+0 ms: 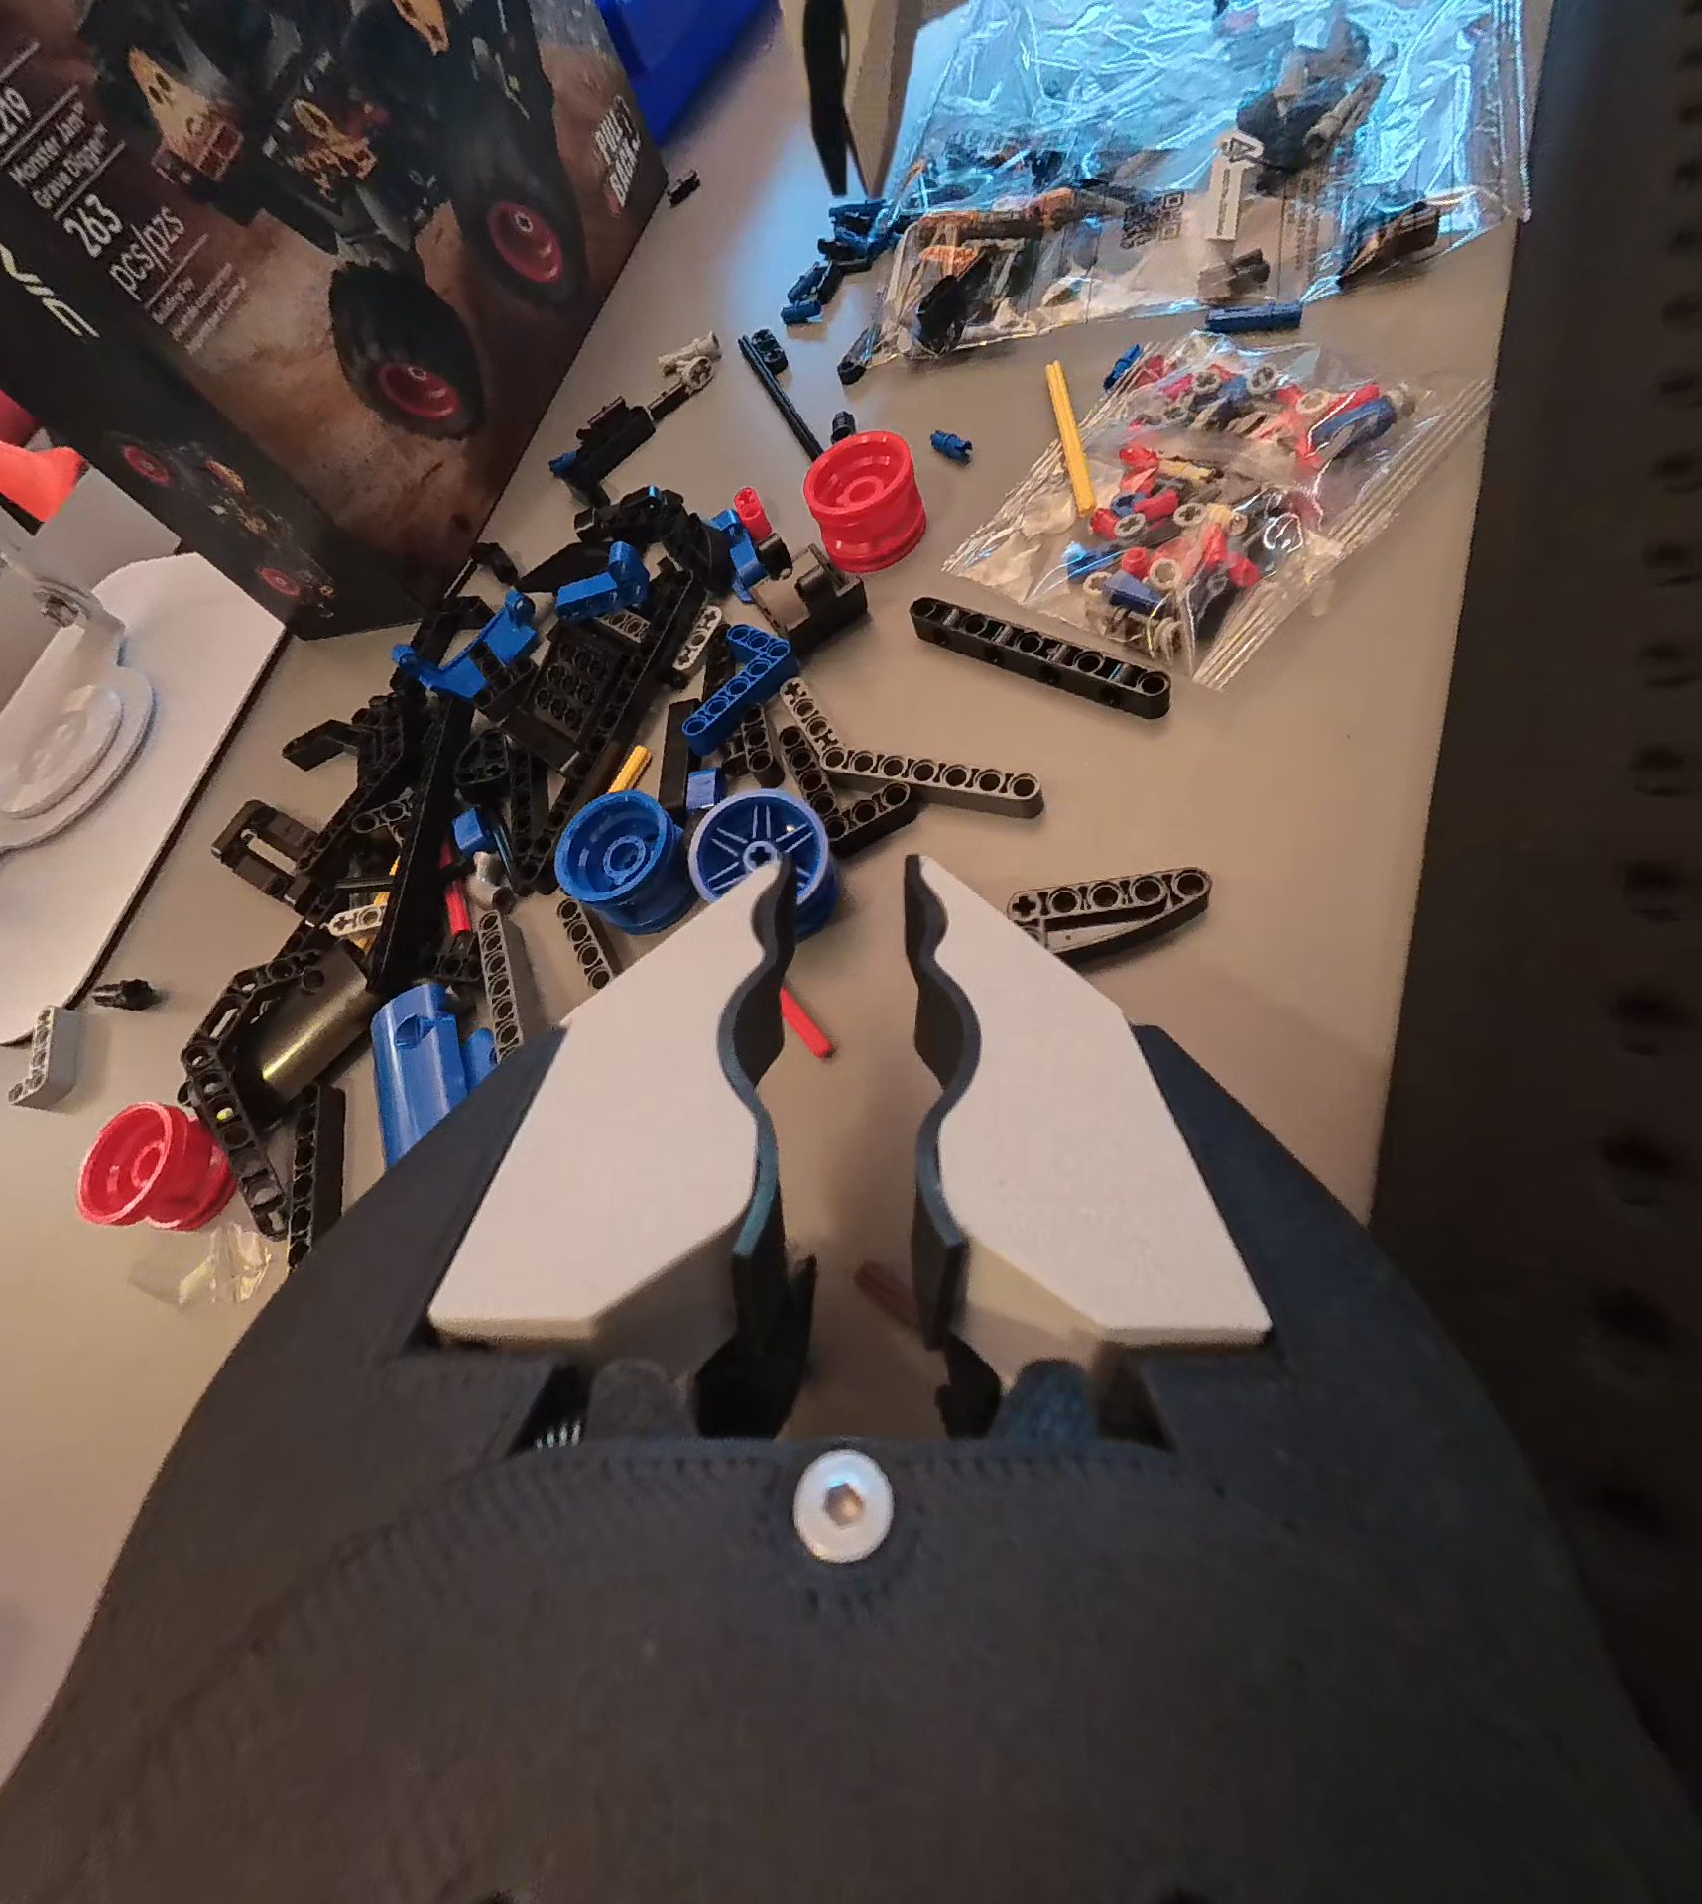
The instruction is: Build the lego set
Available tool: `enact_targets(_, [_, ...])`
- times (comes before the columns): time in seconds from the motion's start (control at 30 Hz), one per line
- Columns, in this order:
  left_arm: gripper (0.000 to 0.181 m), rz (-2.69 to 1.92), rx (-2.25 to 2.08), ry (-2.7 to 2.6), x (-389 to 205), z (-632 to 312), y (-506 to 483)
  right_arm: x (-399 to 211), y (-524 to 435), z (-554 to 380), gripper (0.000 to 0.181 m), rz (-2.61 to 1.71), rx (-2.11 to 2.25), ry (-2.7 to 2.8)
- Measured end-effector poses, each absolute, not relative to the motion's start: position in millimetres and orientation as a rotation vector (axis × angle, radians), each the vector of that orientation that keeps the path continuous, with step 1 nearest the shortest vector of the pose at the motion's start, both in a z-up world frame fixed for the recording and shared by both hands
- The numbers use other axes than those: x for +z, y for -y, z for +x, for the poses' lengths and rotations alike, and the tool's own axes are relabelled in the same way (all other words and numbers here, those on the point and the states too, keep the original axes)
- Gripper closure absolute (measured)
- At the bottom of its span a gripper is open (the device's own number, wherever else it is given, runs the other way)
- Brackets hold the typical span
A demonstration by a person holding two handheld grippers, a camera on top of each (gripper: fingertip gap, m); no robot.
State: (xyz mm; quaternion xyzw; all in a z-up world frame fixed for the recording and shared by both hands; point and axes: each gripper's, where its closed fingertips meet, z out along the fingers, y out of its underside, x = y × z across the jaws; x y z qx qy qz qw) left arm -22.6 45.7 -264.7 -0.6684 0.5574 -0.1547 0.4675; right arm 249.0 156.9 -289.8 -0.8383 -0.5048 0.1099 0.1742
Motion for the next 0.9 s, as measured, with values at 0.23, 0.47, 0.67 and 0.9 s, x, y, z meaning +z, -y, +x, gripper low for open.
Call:
enact_targets(0.23, [0.163,-1.626,-0.380,-1.366,-262,-24,-44,-296,-157,254,0.169,-2.457,0.234,1.273])
enact_targets(0.47, [0.163,-1.617,-0.383,-1.371,-260,-23,-42,-297,-162,257,0.170,-2.460,0.166,1.229])
enact_targets(0.67, [0.163,-1.614,-0.381,-1.367,-260,-23,-43,-298,-161,257,0.178,-2.457,0.218,1.214])
enact_targets(0.9, [0.160,-1.570,-0.380,-1.314,-242,-22,-46,-260,-160,251,0.179,-2.314,0.130,1.196])
